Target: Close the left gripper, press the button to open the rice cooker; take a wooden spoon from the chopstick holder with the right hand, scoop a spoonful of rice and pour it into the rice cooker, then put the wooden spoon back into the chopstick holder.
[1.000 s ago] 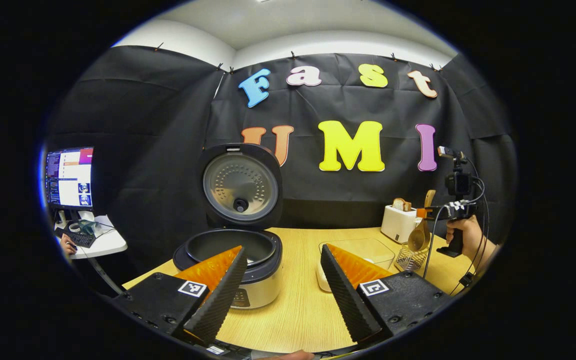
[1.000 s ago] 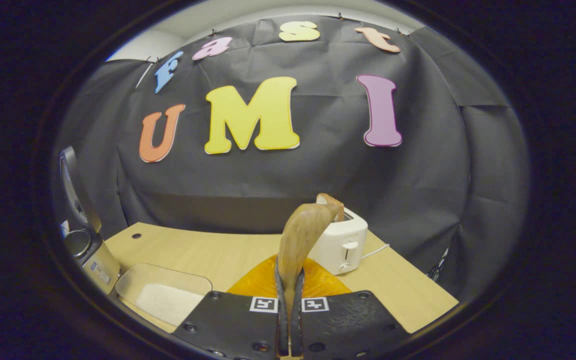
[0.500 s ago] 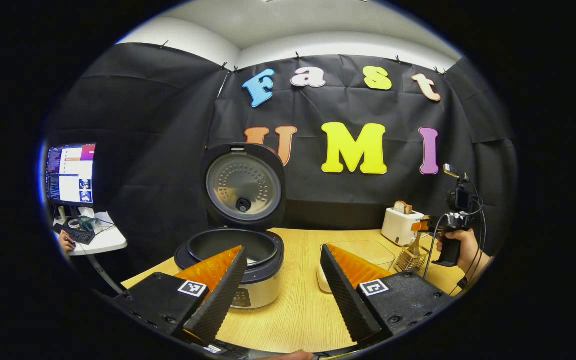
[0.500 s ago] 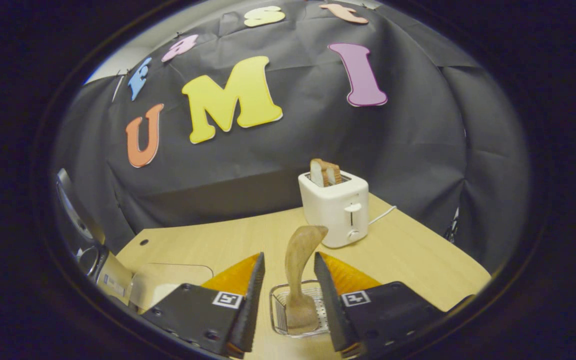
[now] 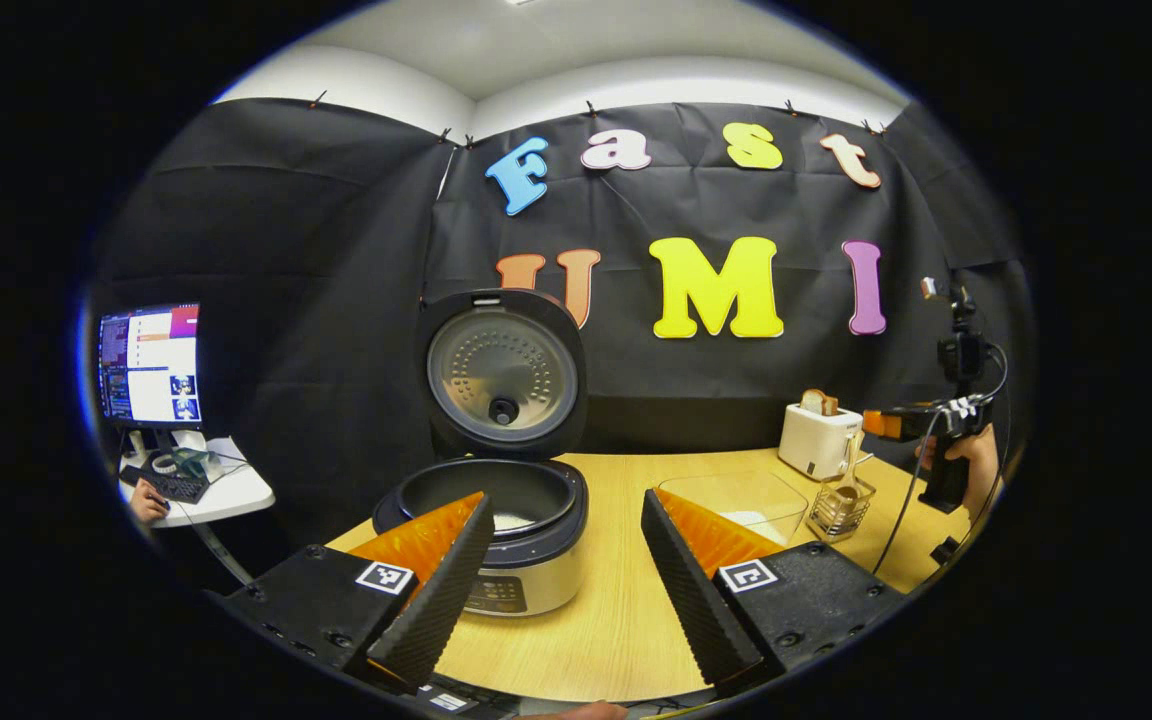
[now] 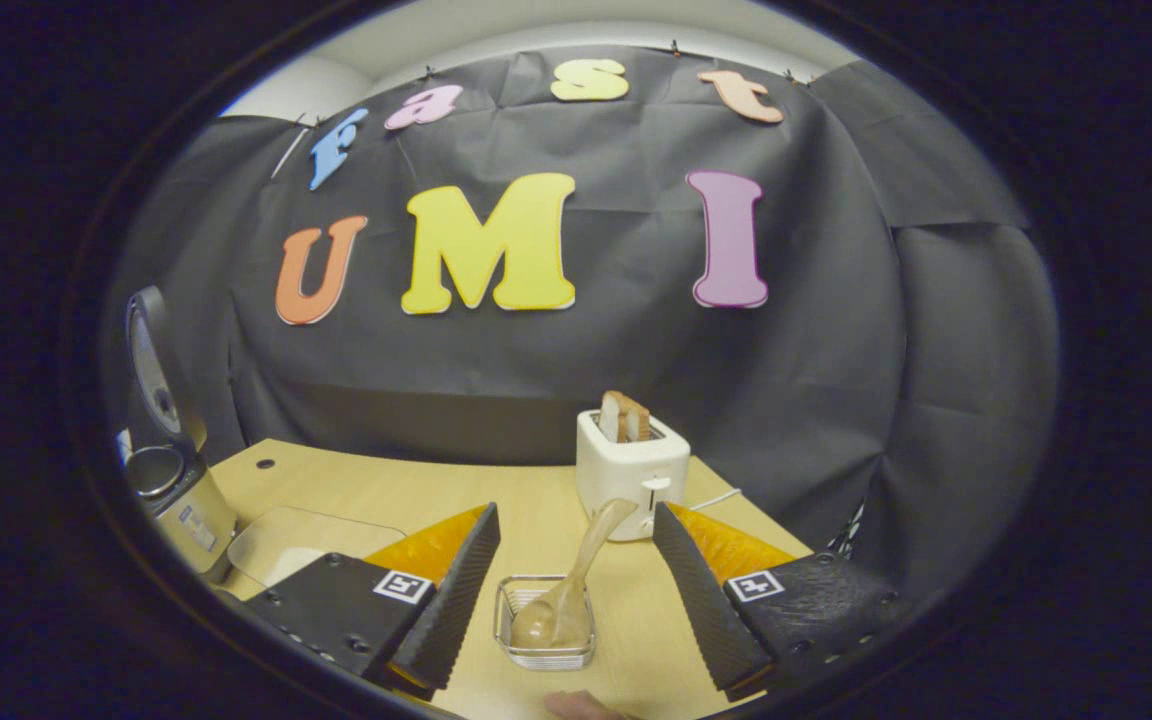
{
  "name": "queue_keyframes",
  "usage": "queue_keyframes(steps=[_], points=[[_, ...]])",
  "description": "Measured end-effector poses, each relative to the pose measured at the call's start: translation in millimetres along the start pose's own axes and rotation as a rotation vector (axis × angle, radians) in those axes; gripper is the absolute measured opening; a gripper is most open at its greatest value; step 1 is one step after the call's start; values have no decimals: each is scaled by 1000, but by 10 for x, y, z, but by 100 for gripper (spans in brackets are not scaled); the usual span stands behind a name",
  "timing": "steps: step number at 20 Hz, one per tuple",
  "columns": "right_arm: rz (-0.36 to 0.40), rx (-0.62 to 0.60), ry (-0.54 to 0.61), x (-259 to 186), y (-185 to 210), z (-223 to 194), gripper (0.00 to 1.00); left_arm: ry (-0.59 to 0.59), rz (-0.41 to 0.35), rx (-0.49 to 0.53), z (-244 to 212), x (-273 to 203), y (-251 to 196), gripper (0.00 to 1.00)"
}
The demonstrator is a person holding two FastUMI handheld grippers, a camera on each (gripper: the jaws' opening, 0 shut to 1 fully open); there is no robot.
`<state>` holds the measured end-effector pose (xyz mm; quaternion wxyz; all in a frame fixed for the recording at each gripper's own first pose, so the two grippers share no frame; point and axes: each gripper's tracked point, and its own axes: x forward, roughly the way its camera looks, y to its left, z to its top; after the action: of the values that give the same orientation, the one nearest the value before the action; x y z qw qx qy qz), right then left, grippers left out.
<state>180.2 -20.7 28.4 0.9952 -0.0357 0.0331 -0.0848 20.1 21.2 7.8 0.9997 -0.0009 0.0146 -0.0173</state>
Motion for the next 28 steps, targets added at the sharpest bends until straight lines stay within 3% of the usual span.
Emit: queue_keyframes(steps=[3,9,15,21,28], points=[[19,-37,-47,-299,35,24,96,-35,44,29,223,-25,182,95],[134,-11,-44,-805,195,-197,95,-108,67,60,945,140,364,95],[157,2,-86,-1150,154,-192,95,-170,22,40,1573,563,362,94],[179,-19,-99,-1315,242,-283,96,-209,40,-4,2011,1277,578,94],[220,-32,-122,-1332,413,-298,96,-251,106,34,2310,2294,789,94]])
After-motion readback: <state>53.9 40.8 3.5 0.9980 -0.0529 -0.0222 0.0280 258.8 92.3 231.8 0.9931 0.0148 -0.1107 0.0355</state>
